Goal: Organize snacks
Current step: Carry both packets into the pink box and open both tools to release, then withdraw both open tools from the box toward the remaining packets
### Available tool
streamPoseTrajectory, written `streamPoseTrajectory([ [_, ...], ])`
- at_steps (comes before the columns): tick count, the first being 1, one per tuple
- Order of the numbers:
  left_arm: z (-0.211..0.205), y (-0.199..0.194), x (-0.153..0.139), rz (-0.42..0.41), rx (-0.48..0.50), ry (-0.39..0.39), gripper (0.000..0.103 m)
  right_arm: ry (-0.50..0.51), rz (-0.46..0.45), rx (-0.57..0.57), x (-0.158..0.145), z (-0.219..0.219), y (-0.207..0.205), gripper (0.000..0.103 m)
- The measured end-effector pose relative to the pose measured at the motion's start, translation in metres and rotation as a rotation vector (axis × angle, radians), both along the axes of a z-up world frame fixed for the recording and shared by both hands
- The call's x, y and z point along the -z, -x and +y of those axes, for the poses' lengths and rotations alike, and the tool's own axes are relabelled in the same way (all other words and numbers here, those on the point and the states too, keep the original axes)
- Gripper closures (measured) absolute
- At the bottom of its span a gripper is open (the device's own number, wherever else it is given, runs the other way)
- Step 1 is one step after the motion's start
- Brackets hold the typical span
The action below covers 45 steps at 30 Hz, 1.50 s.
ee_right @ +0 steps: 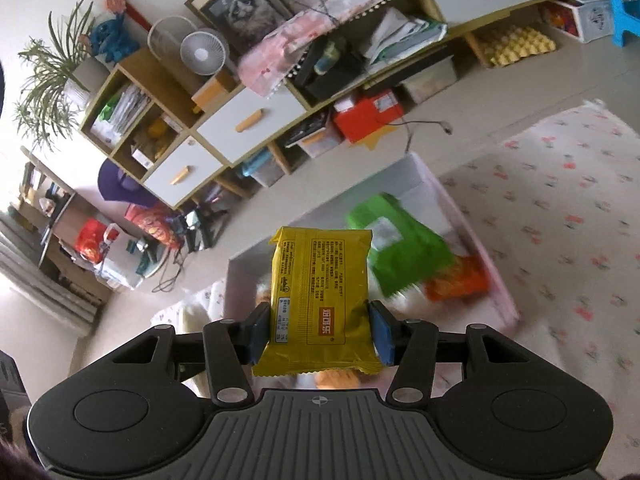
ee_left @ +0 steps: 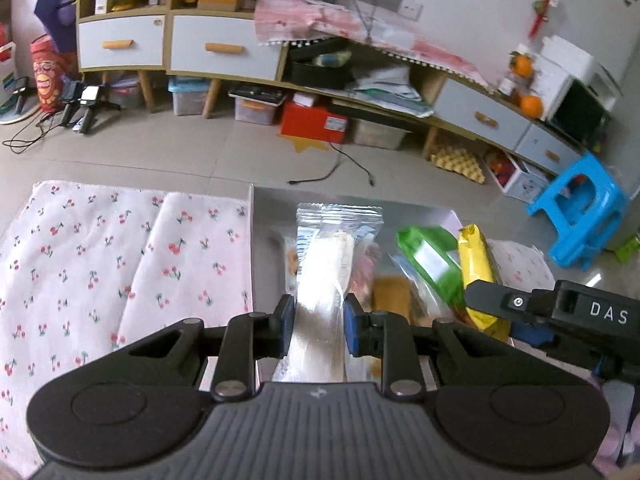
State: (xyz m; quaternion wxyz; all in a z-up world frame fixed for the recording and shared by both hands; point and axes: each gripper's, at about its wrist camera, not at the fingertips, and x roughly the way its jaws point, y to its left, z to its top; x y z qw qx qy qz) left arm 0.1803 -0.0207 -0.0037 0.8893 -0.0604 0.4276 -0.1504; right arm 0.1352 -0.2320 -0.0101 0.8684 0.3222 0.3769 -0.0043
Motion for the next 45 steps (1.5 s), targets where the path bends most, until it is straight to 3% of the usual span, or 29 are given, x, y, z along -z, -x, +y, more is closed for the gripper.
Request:
streamPoseTrajectory([
  [9, -0.004, -0.022, 0.009, -0.015, -0.019, -0.034, 0.080, 0.003, 0.037, -0.015, 0.015, 0.007, -0.045, 0.052],
  [18, -0.005, -0.027, 0.017, -0.052, -0.007, -0.057, 0.079, 0.071, 0.055, -0.028, 0.025, 0.011, -0.050, 0.049],
  [21, -0.002, -0.024, 0.016, -0.073, 0.008, -0.015, 0.062, 0.077, 0.048, -0.013, 0.023, 0.010, -0.049, 0.049],
  [25, -0.003, -0.019, 0.008, -0.103, -0.001, -0.034, 0.047, 0.046, 0.048, -0.009, 0.018, 0.006, -0.046, 0.035],
  [45, 0.005, 0.038, -0.013, -0.073, 0.033, -0.065, 0.031, 0.132, 0.038, -0.027, -0.032, 0.014, 0.013, 0.030],
])
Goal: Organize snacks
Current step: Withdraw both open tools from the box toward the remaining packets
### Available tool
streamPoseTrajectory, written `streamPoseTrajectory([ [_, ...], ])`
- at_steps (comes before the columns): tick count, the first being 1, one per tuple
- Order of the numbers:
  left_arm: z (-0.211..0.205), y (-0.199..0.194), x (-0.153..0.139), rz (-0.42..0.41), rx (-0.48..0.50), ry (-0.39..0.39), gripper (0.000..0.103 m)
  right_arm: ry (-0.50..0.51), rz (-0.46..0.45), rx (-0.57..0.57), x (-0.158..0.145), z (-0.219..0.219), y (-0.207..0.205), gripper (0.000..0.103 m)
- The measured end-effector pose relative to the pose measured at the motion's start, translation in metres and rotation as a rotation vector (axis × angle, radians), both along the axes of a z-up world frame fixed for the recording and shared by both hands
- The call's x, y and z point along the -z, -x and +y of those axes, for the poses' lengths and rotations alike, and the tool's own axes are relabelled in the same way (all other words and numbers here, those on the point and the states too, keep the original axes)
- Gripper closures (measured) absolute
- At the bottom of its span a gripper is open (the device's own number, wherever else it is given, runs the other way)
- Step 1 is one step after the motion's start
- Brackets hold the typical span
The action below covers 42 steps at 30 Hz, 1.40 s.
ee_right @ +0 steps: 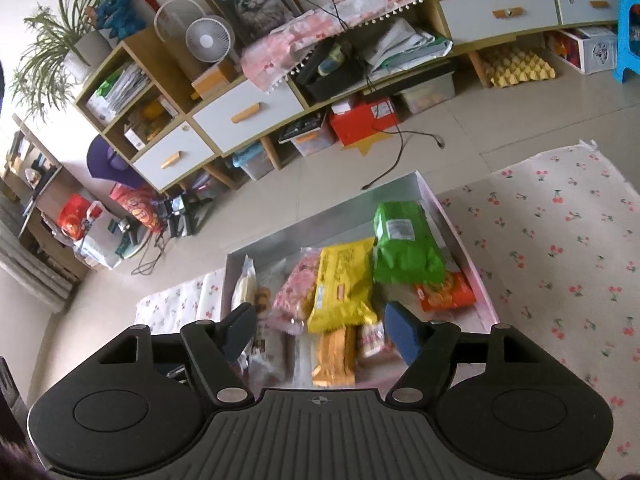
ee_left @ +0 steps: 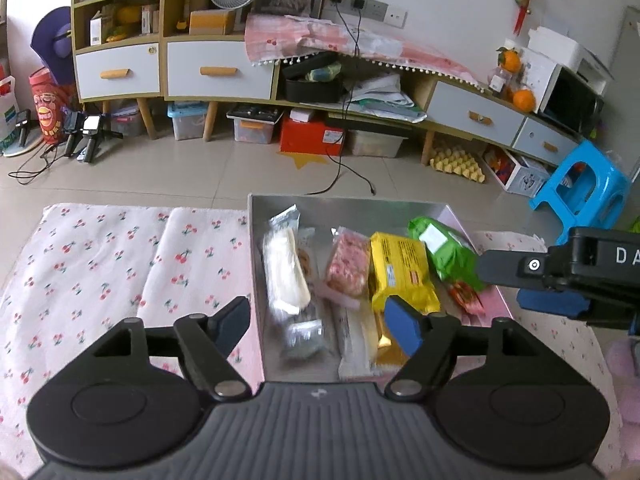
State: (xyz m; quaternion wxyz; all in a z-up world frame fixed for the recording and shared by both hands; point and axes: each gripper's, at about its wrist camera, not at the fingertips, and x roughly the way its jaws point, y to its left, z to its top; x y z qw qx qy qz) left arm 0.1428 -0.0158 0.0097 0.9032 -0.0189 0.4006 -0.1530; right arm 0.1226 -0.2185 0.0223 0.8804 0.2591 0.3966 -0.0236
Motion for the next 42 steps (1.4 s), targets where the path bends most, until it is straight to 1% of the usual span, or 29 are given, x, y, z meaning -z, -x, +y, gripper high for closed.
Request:
streamPoseTrajectory([
  [1, 0.001, 0.003, -0.001, 0.001, 0.001, -0.002, 0.030, 0.009, 0.000, -0.003, -0.002, 0.001, 0.005, 0.030],
  [3, 0.003, 0.010, -0.002, 0.008, 0.003, 0.003, 0.027, 0.023, 0.004, -0.006, -0.004, 0.001, 0.014, 0.030],
  [5, 0.004, 0.017, -0.003, 0.023, 0.006, 0.003, 0.020, 0.036, 0.007, -0.012, -0.008, 0.002, 0.025, 0.030],
  [6, 0.005, 0.022, -0.003, 0.027, 0.017, 0.006, 0.020, 0.043, 0.006, -0.019, -0.010, 0.002, 0.030, 0.030],
  [8, 0.006, 0.032, -0.002, 0.031, 0.032, -0.003, 0.018, 0.063, 0.003, -0.033, -0.013, 0.004, 0.041, 0.025],
  [11, 0.008, 0.044, -0.001, 0.033, 0.038, -0.021, 0.015, 0.079, -0.002, -0.046, -0.015, 0.005, 0.057, 0.025],
  [14, 0.009, 0.053, -0.001, 0.035, 0.042, -0.020, 0.011, 0.087, 0.003, -0.062, -0.014, 0.007, 0.068, 0.025],
  [17, 0.009, 0.061, -0.001, 0.030, 0.051, -0.029, 0.007, 0.115, 0.000, -0.082, -0.012, 0.010, 0.080, 0.020],
  [19, 0.008, 0.069, 0.001, 0.021, 0.057, -0.042, 0.006, 0.141, -0.001, -0.098, -0.010, 0.012, 0.086, 0.019],
  [22, 0.007, 0.078, 0.006, 0.012, 0.067, -0.060, 0.004, 0.169, -0.002, -0.113, -0.003, 0.012, 0.095, 0.018],
  [23, 0.007, 0.081, 0.009, 0.010, 0.072, -0.062, 0.004, 0.174, -0.007, -0.115, 0.000, 0.012, 0.099, 0.016],
  [25, 0.006, 0.086, 0.014, 0.013, 0.088, -0.068, 0.004, 0.184, -0.013, -0.111, 0.008, 0.009, 0.105, 0.014],
  [31, 0.009, 0.100, 0.029, 0.037, 0.093, -0.076, 0.004, 0.273, 0.018, -0.106, 0.019, -0.001, 0.121, 0.014],
  [35, 0.009, 0.108, 0.034, 0.046, 0.097, -0.091, 0.004, 0.303, 0.039, -0.108, 0.026, -0.012, 0.134, 0.014],
  [40, 0.005, 0.119, 0.043, 0.056, 0.103, -0.115, 0.004, 0.420, 0.086, -0.130, 0.039, -0.019, 0.146, 0.014],
  [42, 0.001, 0.123, 0.048, 0.063, 0.109, -0.121, 0.004, 0.445, 0.104, -0.154, 0.043, -0.021, 0.150, 0.014],
])
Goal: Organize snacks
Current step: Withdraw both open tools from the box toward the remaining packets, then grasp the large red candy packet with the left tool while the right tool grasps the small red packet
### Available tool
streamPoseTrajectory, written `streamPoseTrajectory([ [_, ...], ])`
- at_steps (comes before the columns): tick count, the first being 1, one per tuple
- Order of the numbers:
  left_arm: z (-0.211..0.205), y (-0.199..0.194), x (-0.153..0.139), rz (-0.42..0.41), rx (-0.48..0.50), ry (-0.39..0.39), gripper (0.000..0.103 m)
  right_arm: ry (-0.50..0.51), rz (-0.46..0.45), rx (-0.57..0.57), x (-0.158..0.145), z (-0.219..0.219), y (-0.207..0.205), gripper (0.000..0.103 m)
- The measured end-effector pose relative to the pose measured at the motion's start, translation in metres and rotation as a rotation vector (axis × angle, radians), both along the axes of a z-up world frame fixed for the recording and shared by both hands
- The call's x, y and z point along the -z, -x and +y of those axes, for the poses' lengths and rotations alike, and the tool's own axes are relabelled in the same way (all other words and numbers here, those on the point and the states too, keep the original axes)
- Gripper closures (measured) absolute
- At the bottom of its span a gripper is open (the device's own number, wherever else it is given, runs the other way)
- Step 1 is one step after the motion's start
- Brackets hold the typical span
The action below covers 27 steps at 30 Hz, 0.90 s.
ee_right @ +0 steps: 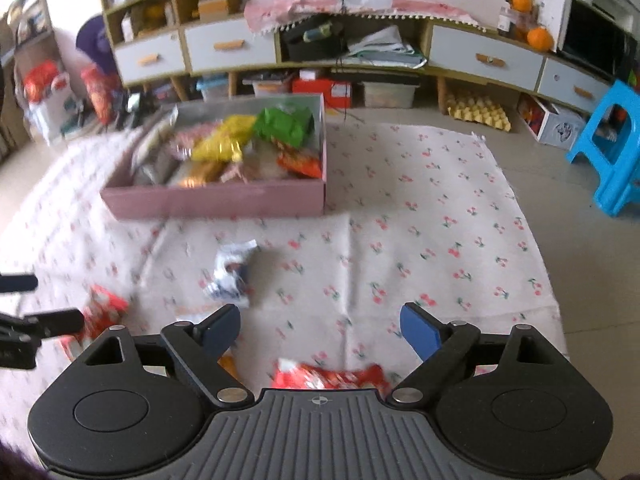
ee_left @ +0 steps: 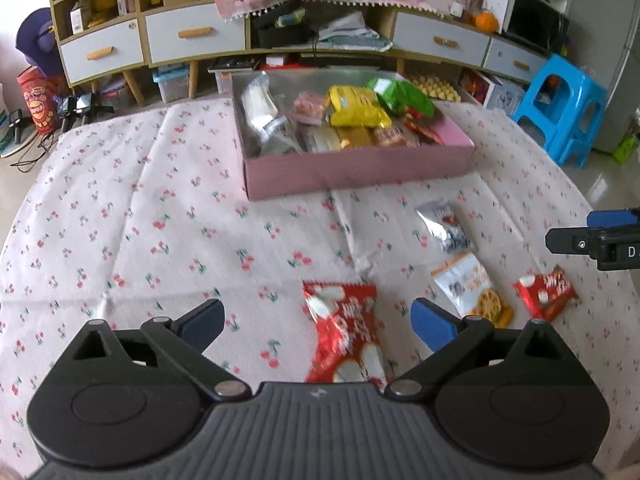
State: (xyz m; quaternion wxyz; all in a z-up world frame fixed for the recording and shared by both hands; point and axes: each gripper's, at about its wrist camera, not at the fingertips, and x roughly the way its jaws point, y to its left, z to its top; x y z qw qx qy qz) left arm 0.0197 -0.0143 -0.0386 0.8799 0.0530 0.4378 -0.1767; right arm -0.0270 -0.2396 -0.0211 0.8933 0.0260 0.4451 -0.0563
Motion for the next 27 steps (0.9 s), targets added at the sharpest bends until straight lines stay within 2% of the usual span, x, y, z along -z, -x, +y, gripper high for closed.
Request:
streamPoseTrajectory([
  [7, -0.010, 0.013, 0.015, 0.027, 0.012, -0.002, 0.005, 0.050, 0.043, -0.114, 0.011, -0.001, 0.012, 0.014],
  [13, -0.015, 0.019, 0.025, 0.029, 0.009, -0.024, 0.010, 0.142, 0.094, -0.335, 0.025, 0.006, 0.020, 0.014],
  [16, -0.017, 0.019, 0.029, 0.041, 0.010, -0.032, 0.014, 0.186, 0.128, -0.393, 0.036, 0.003, 0.023, 0.014],
  [20, -0.018, 0.019, 0.029, 0.026, 0.005, -0.048, 0.018, 0.243, 0.155, -0.411, 0.047, -0.001, 0.025, 0.014],
  [27, -0.020, 0.019, 0.029, 0.012, -0.010, -0.072, 0.025, 0.265, 0.113, -0.400, 0.049, -0.002, 0.022, 0.014],
])
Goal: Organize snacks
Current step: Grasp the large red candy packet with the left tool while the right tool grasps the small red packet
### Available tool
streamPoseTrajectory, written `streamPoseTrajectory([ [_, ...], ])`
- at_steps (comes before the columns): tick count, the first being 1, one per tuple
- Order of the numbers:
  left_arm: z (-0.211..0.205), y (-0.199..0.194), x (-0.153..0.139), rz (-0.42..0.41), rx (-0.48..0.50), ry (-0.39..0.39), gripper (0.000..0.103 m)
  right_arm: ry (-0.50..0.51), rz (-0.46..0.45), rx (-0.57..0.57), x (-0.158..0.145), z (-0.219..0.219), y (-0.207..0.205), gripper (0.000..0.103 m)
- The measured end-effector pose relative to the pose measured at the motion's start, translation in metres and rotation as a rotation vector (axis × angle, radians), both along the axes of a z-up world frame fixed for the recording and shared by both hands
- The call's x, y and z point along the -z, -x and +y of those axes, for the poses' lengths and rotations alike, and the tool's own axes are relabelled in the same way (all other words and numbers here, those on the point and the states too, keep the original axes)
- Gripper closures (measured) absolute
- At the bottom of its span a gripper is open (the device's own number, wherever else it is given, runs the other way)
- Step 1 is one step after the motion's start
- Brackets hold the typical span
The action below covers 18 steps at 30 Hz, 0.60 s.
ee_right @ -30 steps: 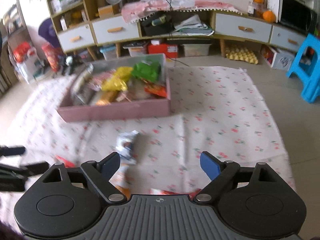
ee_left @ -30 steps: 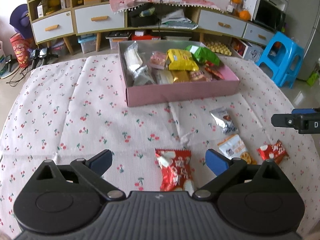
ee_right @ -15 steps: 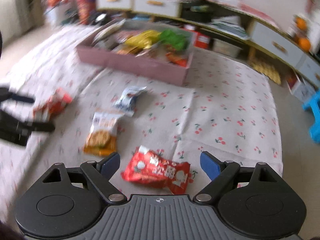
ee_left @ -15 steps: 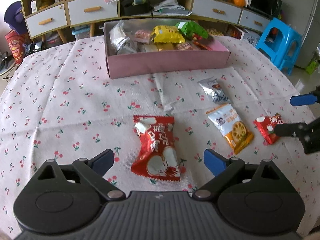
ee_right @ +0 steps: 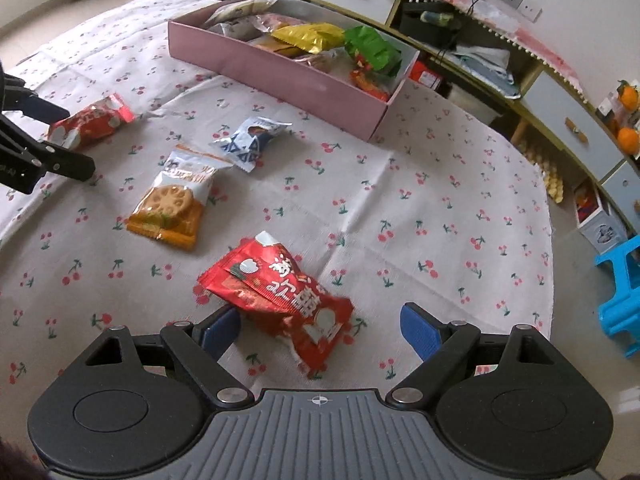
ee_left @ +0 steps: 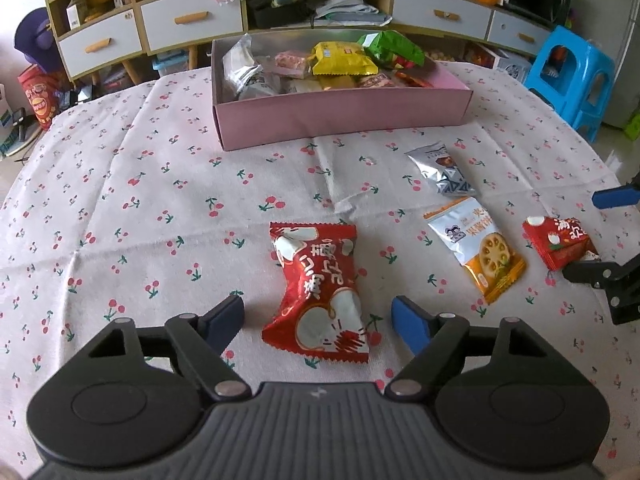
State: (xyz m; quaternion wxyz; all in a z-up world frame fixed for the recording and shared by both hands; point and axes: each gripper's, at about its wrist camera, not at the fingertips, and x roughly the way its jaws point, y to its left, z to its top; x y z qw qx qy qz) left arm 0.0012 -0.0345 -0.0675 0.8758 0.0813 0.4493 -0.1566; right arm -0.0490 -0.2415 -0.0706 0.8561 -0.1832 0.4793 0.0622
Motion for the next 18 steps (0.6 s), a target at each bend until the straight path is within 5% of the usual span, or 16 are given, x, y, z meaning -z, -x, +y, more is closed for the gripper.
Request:
streamPoseTrajectory([
  [6, 0.001, -0.001, -0.001, -0.004, -0.010, -0.005, 0.032, -0.010, -0.019, 0.036, 0.001, -0.001, -0.006, 0.014],
  [14, 0.002, -0.003, -0.005, -0.007, -0.015, 0.007, 0.057, -0.053, -0.002, 0.093, 0.002, -0.003, -0.011, 0.015],
  [18, 0.003, -0.004, -0.008, -0.007, -0.014, 0.018, 0.059, -0.052, -0.002, 0.095, 0.002, -0.002, -0.011, 0.016],
])
